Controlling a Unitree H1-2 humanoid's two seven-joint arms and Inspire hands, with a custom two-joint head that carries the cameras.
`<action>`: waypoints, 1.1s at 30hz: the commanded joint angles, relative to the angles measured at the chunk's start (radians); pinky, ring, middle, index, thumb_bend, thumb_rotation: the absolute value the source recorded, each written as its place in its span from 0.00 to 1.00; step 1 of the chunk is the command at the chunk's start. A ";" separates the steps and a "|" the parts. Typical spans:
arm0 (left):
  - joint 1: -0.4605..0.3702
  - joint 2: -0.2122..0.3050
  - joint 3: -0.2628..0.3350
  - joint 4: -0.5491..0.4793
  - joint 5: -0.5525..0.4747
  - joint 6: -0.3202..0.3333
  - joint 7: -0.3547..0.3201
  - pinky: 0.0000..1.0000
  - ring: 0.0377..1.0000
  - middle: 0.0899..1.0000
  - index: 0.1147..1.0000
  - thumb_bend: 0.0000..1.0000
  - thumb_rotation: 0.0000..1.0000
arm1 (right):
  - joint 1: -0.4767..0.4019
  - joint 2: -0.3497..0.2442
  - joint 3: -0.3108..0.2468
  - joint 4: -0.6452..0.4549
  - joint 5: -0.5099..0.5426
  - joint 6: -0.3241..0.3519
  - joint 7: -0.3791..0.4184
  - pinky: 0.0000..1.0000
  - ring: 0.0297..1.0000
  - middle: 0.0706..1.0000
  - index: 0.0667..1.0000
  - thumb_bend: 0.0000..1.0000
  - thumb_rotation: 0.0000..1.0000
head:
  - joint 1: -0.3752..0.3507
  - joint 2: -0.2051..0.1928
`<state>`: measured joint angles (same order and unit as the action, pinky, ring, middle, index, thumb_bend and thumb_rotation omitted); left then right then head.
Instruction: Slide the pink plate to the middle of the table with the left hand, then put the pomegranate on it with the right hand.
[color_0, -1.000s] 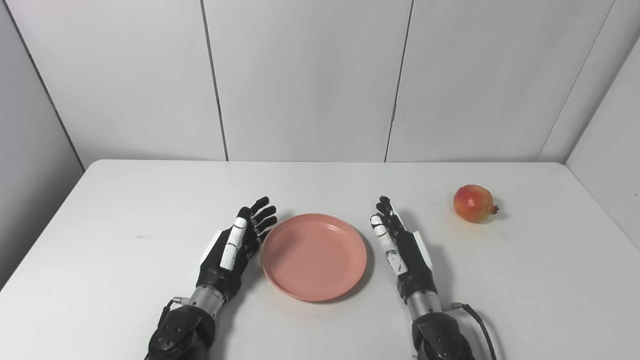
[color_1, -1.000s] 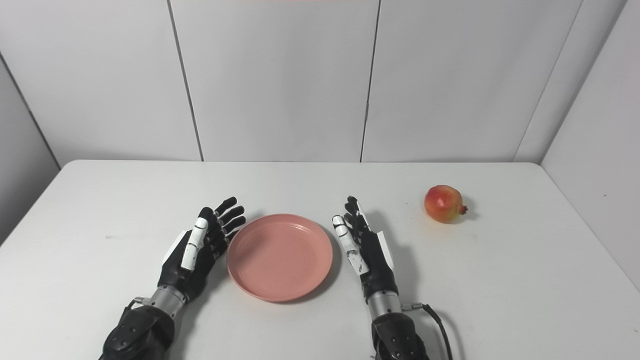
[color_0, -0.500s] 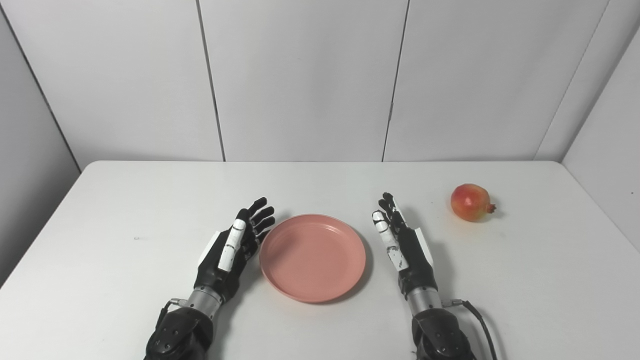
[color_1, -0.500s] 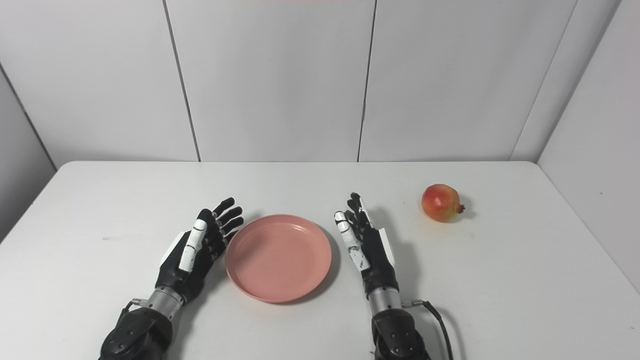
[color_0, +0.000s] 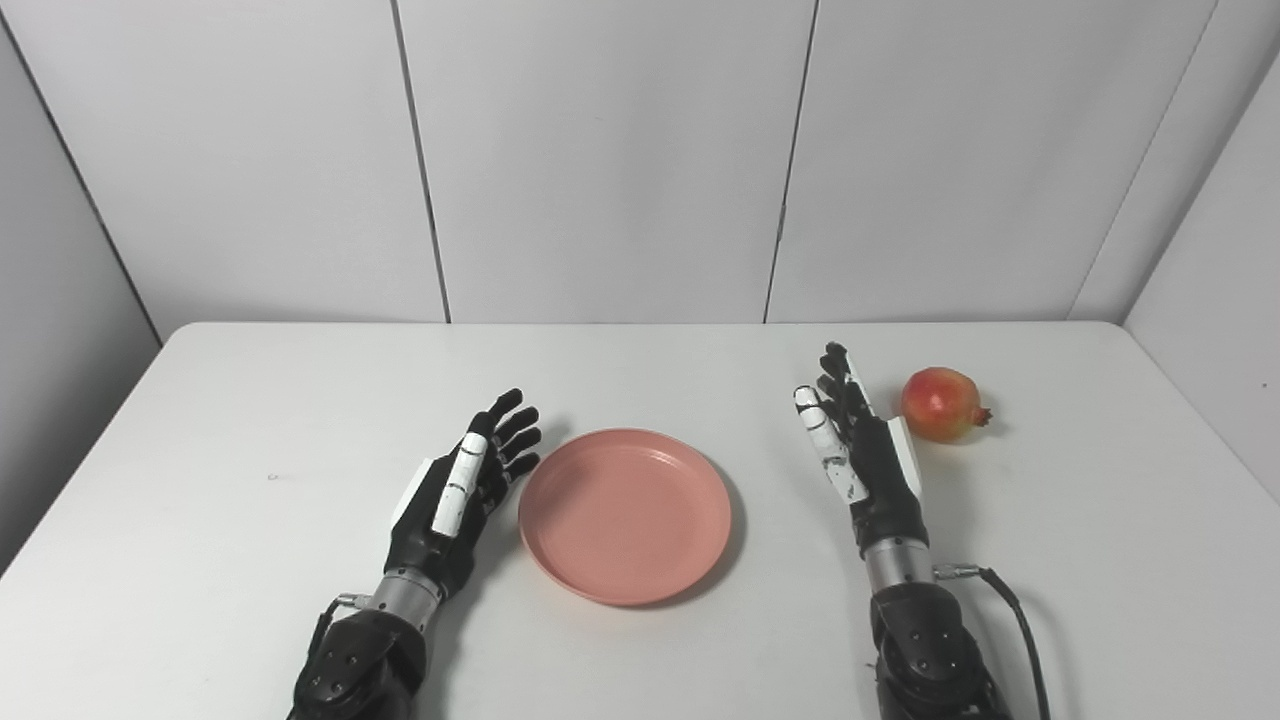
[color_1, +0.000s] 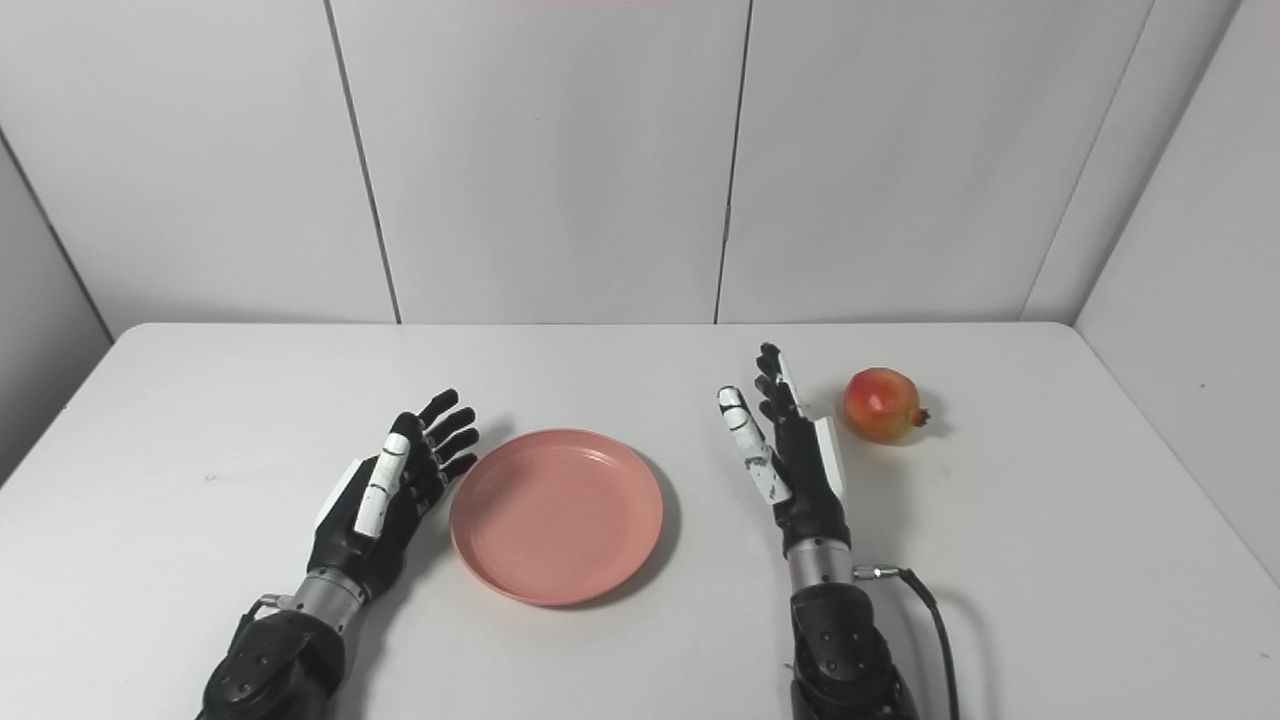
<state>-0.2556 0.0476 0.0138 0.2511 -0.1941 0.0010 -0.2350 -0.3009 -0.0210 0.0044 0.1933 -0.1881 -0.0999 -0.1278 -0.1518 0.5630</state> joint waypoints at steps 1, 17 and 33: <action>-0.011 -0.007 -0.004 0.010 0.005 -0.033 0.004 0.90 0.91 0.91 0.89 0.60 0.92 | -0.051 -0.018 -0.017 -0.038 -0.016 -0.038 -0.029 0.94 0.94 0.93 0.94 0.51 0.85 | 0.001 0.001; -0.011 -0.012 -0.001 0.018 0.005 -0.042 0.008 0.90 0.91 0.91 0.90 0.61 0.90 | -0.105 -0.083 -0.074 -0.026 -0.036 -0.068 -0.105 0.89 0.91 0.91 0.92 0.56 0.79 | -0.004 -0.003; -0.013 -0.004 -0.005 0.026 0.005 -0.054 -0.005 0.91 0.92 0.92 0.90 0.60 0.91 | -0.141 -0.185 -0.102 0.025 -0.151 -0.054 -0.199 0.87 0.88 0.89 0.91 0.61 0.58 | -0.023 -0.011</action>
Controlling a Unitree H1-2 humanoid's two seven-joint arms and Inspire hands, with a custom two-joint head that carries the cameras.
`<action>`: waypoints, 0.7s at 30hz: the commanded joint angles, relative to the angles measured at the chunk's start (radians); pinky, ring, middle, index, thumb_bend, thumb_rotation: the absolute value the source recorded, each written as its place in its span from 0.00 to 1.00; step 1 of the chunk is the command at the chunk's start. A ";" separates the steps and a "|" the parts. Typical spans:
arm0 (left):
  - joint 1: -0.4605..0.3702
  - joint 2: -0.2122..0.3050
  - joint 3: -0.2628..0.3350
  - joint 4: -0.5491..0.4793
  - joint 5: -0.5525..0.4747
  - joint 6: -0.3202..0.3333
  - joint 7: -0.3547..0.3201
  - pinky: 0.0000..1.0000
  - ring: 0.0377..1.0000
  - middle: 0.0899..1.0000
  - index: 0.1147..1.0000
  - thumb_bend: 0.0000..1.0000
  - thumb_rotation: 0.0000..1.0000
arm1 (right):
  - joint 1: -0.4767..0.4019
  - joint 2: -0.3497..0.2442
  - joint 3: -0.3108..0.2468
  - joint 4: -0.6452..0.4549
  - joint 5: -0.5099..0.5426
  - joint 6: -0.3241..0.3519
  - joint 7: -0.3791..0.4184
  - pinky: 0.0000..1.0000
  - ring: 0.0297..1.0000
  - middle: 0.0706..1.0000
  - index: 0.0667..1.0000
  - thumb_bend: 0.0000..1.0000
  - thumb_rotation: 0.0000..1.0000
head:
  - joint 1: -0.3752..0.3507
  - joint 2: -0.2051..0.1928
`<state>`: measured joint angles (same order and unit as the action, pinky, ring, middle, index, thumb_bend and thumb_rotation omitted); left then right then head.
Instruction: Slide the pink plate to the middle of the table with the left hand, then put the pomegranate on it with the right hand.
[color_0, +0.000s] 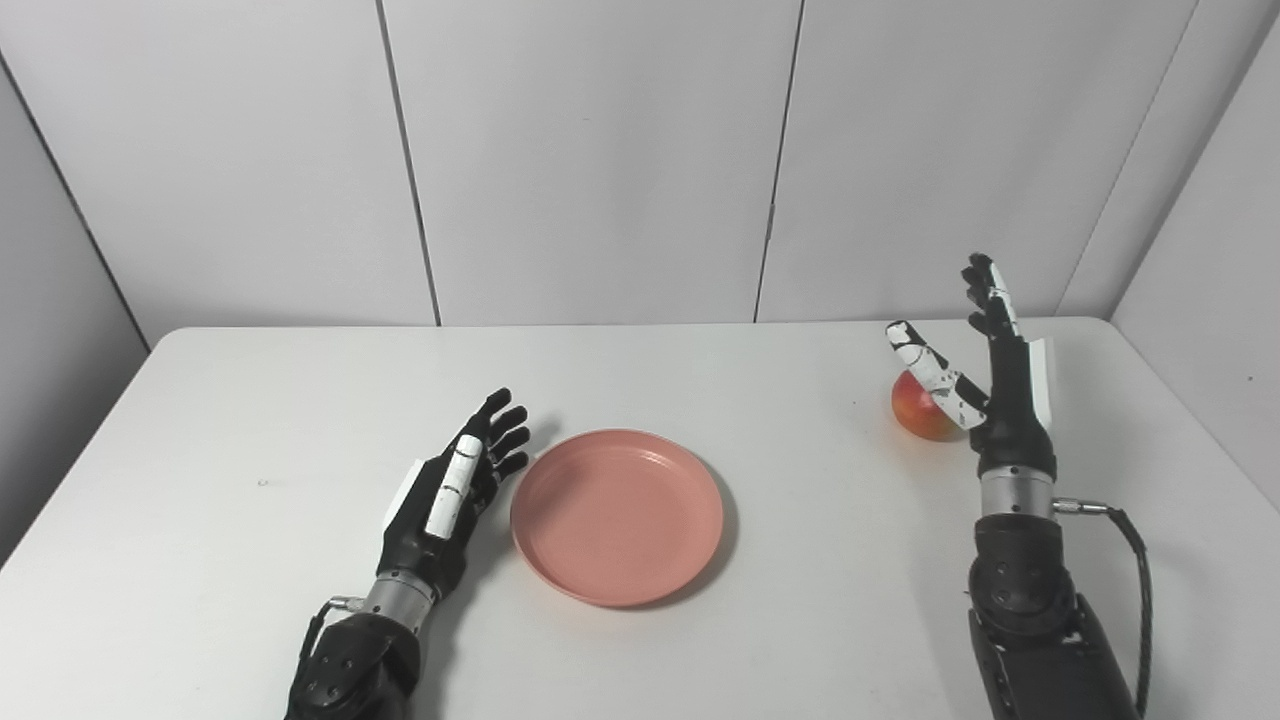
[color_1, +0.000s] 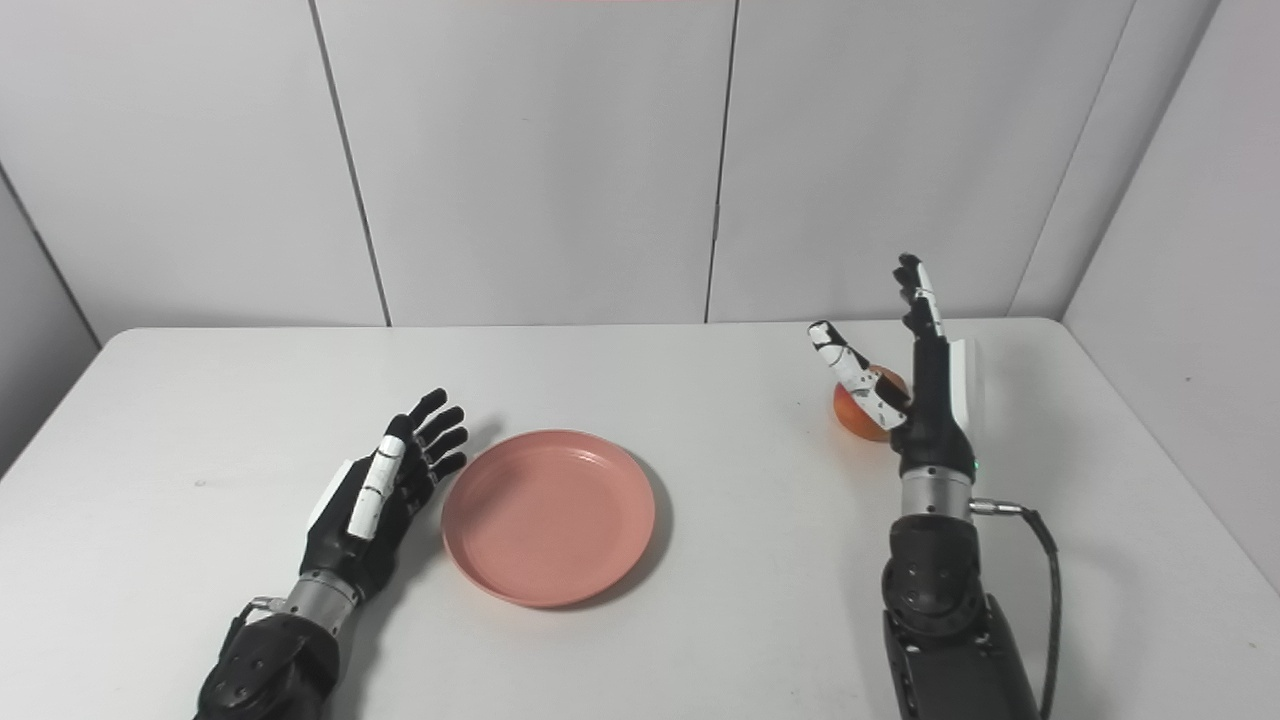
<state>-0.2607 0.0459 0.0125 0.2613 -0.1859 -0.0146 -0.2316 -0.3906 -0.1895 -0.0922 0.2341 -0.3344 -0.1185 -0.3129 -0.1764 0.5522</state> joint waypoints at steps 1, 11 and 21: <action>-0.008 -0.001 -0.004 0.016 -0.002 -0.038 -0.010 0.91 0.92 0.92 0.90 0.60 0.91 | -0.054 -0.027 -0.004 -0.004 -0.015 -0.039 -0.020 0.87 0.88 0.89 0.91 0.62 0.56 | -0.001 -0.001; 0.000 0.003 -0.005 0.006 -0.006 -0.036 -0.010 0.90 0.91 0.91 0.90 0.59 0.88 | -0.057 -0.075 0.001 0.027 -0.068 0.033 -0.013 0.86 0.91 0.91 0.92 0.64 0.52 | -0.008 -0.012; 0.004 0.002 -0.006 -0.001 -0.004 -0.030 -0.009 0.90 0.91 0.90 0.89 0.61 0.86 | -0.061 -0.099 0.021 0.084 -0.094 0.088 -0.006 0.76 0.85 0.89 0.89 0.69 0.43 | -0.008 -0.012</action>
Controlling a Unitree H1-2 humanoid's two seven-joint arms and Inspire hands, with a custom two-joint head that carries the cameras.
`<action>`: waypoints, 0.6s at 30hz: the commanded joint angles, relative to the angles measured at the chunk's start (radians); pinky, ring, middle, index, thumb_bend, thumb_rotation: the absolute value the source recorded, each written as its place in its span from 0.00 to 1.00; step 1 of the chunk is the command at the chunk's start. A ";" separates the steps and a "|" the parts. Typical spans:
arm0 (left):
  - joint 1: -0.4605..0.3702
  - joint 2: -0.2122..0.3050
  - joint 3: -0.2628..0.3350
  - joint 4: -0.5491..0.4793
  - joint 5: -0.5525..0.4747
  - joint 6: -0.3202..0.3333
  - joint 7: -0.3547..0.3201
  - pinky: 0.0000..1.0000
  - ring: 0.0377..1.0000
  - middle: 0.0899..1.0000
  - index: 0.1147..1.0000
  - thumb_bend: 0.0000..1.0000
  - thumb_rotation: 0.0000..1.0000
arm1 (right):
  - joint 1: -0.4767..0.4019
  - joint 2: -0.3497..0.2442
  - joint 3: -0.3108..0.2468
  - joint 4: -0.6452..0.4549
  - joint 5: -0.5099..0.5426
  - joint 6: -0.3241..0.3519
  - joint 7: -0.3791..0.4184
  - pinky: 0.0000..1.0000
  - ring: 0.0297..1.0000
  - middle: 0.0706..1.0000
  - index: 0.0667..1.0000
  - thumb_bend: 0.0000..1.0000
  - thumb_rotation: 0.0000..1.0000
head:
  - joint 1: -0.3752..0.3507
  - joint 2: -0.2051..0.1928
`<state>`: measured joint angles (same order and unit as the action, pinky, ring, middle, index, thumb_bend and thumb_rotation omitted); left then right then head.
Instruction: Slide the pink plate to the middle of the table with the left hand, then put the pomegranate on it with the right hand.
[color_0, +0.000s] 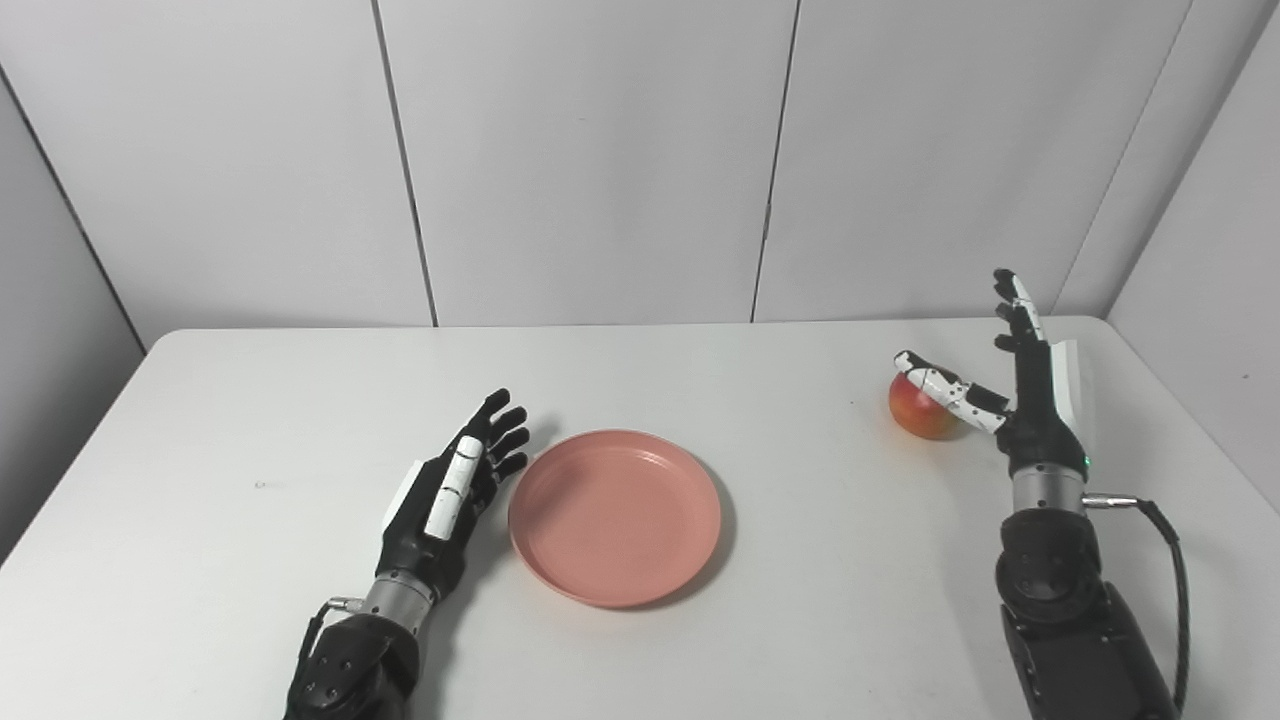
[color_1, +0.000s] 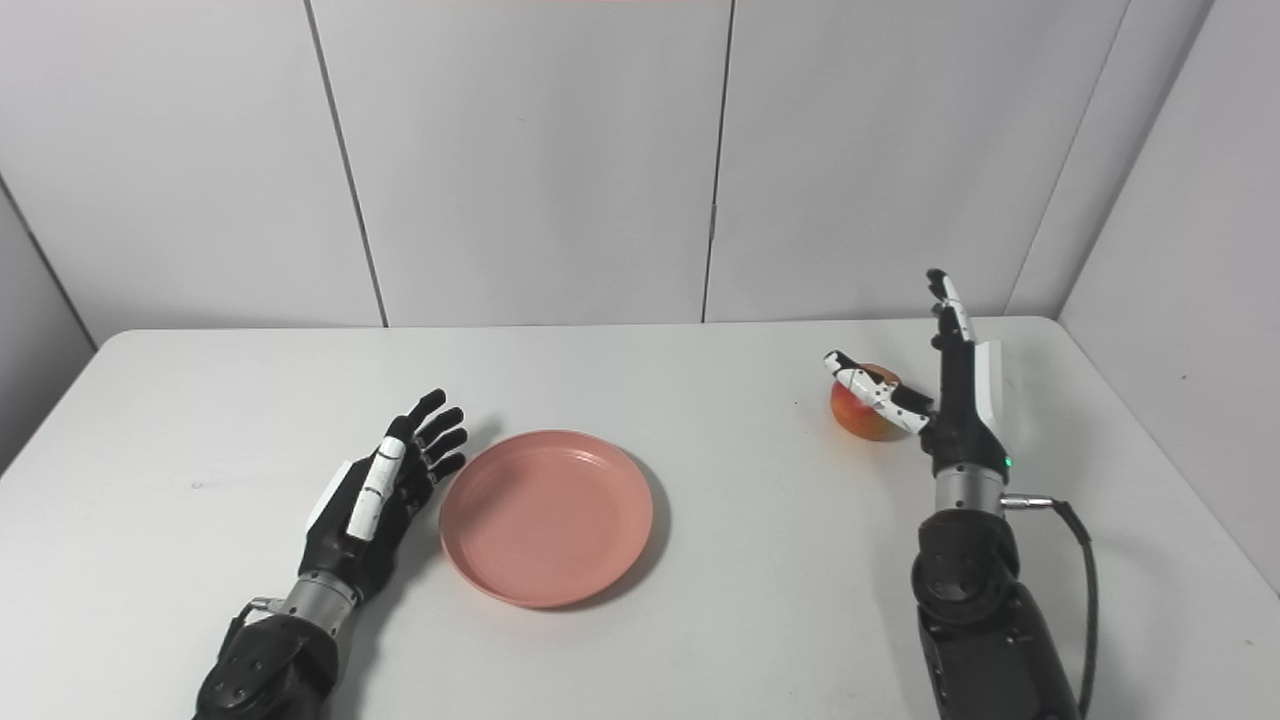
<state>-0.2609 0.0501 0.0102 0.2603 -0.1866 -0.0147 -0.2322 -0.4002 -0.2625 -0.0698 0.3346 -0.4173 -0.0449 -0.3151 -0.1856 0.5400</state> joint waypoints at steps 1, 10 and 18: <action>0.004 0.000 -0.007 0.001 -0.001 -0.031 -0.011 0.90 0.91 0.91 0.90 0.61 0.88 | -0.053 -0.027 -0.001 -0.009 -0.009 0.016 -0.004 0.75 0.84 0.88 0.89 0.70 0.40 | 0.001 0.000; 0.006 0.001 0.000 -0.002 -0.007 -0.030 -0.008 0.90 0.91 0.91 0.90 0.62 0.86 | -0.070 -0.037 0.039 0.062 -0.042 0.030 0.003 0.78 0.85 0.87 0.88 0.76 0.33 | -0.016 0.007; 0.008 0.004 -0.003 -0.008 -0.010 -0.021 -0.010 0.90 0.91 0.91 0.90 0.61 0.87 | -0.082 -0.035 0.057 0.107 -0.044 0.035 0.005 0.77 0.85 0.89 0.88 0.79 0.26 | -0.017 0.010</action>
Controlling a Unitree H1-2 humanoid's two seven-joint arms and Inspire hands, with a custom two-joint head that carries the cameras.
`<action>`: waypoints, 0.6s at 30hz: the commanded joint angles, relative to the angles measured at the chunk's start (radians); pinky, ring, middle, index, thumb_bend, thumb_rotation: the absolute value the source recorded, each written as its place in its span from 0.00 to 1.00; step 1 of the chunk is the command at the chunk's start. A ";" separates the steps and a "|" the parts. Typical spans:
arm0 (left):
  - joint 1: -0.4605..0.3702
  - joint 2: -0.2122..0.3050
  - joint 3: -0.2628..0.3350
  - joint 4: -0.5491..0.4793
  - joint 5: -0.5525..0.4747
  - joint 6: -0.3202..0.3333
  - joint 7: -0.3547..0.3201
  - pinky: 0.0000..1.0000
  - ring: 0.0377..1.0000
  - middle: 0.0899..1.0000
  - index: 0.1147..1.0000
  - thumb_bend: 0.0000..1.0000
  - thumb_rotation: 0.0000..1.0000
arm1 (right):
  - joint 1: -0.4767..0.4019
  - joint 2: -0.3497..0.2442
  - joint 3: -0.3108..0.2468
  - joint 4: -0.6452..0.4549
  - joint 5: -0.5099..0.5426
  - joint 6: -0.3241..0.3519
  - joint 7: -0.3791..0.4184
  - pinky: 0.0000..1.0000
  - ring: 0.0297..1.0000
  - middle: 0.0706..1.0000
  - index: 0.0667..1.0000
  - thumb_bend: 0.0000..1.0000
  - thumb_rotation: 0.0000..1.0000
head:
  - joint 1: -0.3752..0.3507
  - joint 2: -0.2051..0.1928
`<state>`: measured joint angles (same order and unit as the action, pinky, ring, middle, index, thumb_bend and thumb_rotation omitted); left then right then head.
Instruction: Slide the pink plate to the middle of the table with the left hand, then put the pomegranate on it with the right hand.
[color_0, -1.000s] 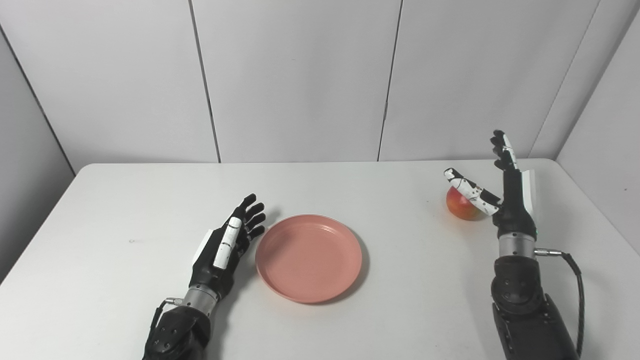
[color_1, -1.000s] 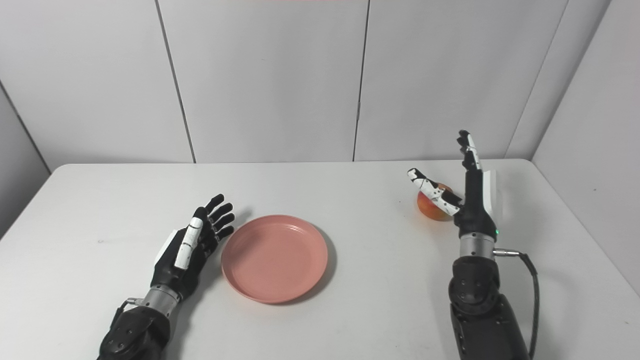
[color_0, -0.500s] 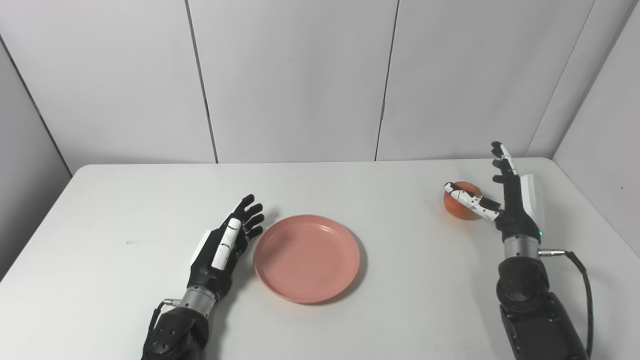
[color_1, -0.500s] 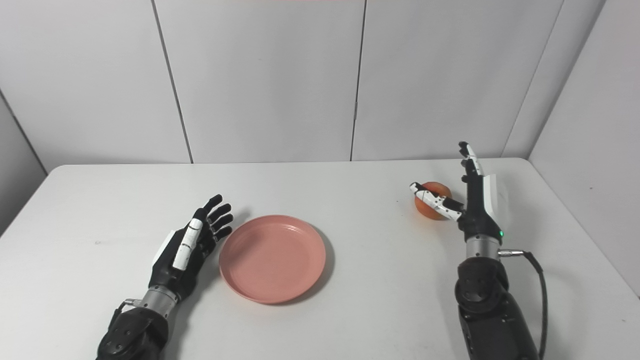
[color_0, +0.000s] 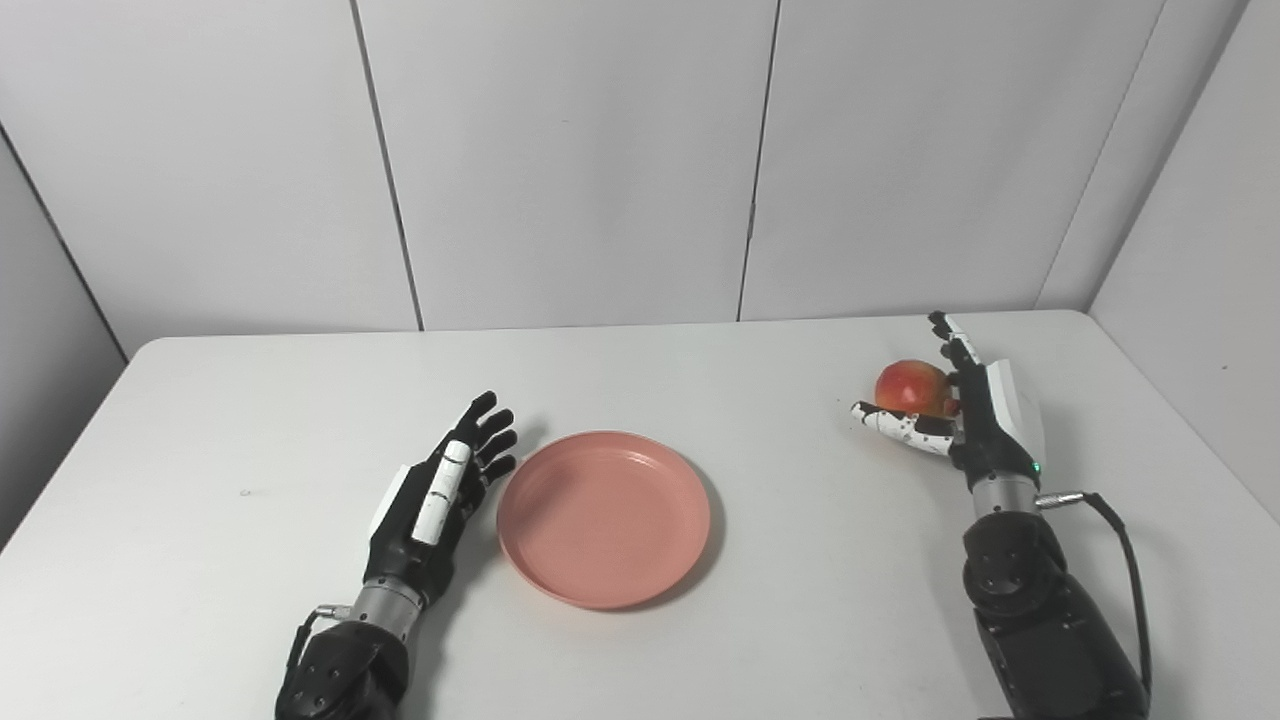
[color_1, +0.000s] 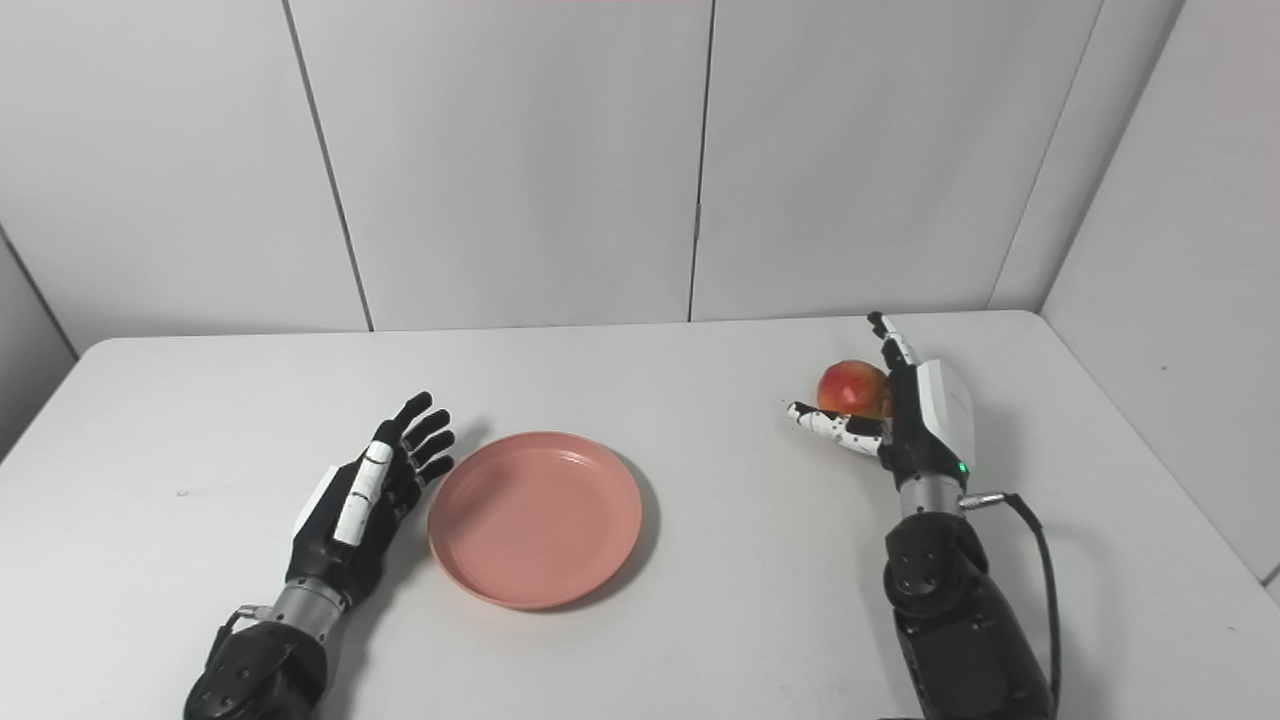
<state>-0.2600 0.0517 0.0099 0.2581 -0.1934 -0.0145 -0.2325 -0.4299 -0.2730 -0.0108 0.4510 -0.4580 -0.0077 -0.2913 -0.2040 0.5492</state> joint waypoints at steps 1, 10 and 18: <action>0.007 0.003 -0.003 -0.007 -0.006 -0.019 -0.012 0.90 0.91 0.91 0.90 0.61 0.87 | -0.054 -0.023 0.000 -0.004 -0.004 -0.002 -0.019 0.76 0.85 0.88 0.88 0.79 0.26 | -0.002 0.001; 0.007 0.003 0.002 -0.007 -0.009 -0.017 -0.008 0.90 0.91 0.90 0.89 0.61 0.86 | -0.062 -0.019 0.013 0.046 -0.014 -0.021 -0.053 0.75 0.83 0.87 0.86 0.76 0.16 | -0.005 0.001; 0.009 0.002 0.005 -0.011 -0.016 -0.019 -0.012 0.90 0.91 0.91 0.90 0.59 0.84 | -0.079 -0.017 0.017 0.120 -0.014 -0.068 -0.138 0.72 0.79 0.82 0.81 0.70 0.08 | -0.005 0.002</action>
<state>-0.2579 0.0521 0.0126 0.2551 -0.1948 -0.0143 -0.2327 -0.4495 -0.2713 0.0098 0.5853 -0.4690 -0.0136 -0.3899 -0.2102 0.5507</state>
